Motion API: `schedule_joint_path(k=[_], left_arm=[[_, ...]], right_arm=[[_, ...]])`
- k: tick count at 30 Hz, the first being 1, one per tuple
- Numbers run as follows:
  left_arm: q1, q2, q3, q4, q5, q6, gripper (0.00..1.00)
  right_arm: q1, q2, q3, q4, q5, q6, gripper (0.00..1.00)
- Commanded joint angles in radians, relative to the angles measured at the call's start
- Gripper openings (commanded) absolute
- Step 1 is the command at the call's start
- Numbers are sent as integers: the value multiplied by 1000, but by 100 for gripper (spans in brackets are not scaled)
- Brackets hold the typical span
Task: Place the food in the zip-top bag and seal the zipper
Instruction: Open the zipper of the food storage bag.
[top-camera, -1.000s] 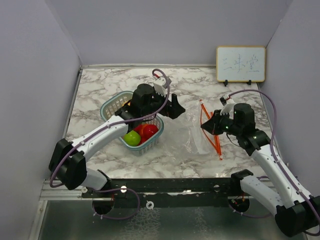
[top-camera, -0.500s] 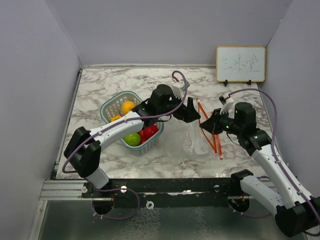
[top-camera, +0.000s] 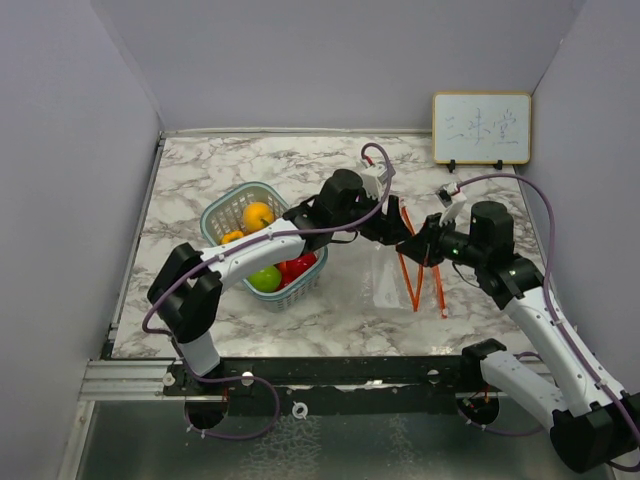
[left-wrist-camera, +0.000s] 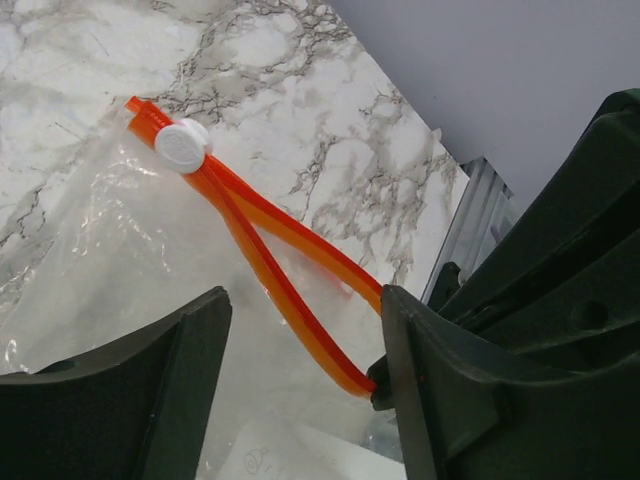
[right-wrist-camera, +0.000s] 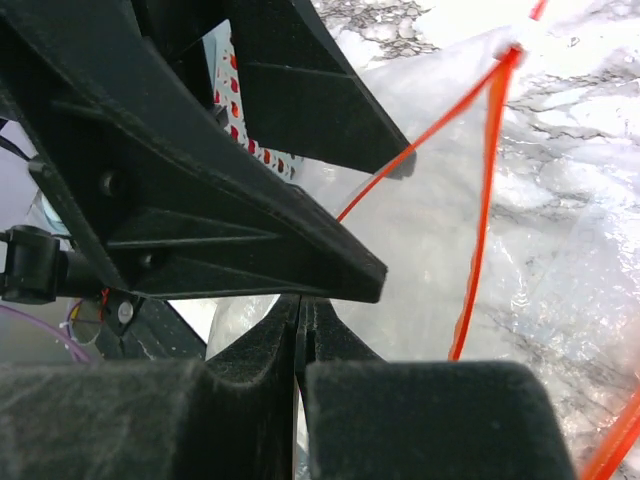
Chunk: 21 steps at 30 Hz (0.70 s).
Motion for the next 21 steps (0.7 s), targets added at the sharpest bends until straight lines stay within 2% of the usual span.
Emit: schedule_joint_path(k=[1,3,4,8,9,10,11,12,16,18,21], left_arm=[[-19,26,35,15,-28,-11,56],[-22,34,37,12,-27,-9,37],[-23,39,36,12,-28,-9,34],[-29,54,30,13,-36,-5,32],[-30,55,29,13,-41,1,27],[-31,57,30,9,-44,6,17],[-31,58,32,-2,-54,13,0],[-31,55,31,-14,-71,31,0],[-31,19,16,-89,-200,95,0],[-31,2,1,-119,-257,120,0],[-31,-49,-16,-140,-293,142,0]], right_arm=[[-4,-13,30,37,-42,-1,1],[-4,-17,31,35,-42,-2,1],[-4,-17,34,35,-43,-3,1],[-4,-14,35,39,-55,-2,1],[-4,-12,37,40,-57,-2,1],[-4,-12,39,39,-57,-3,1],[-4,-12,45,34,-49,-7,1],[-4,-12,57,18,-32,-16,3],[-4,-25,139,-75,115,-61,30],[-4,-43,171,-108,193,-67,49],[-4,-75,191,-135,304,-50,69]])
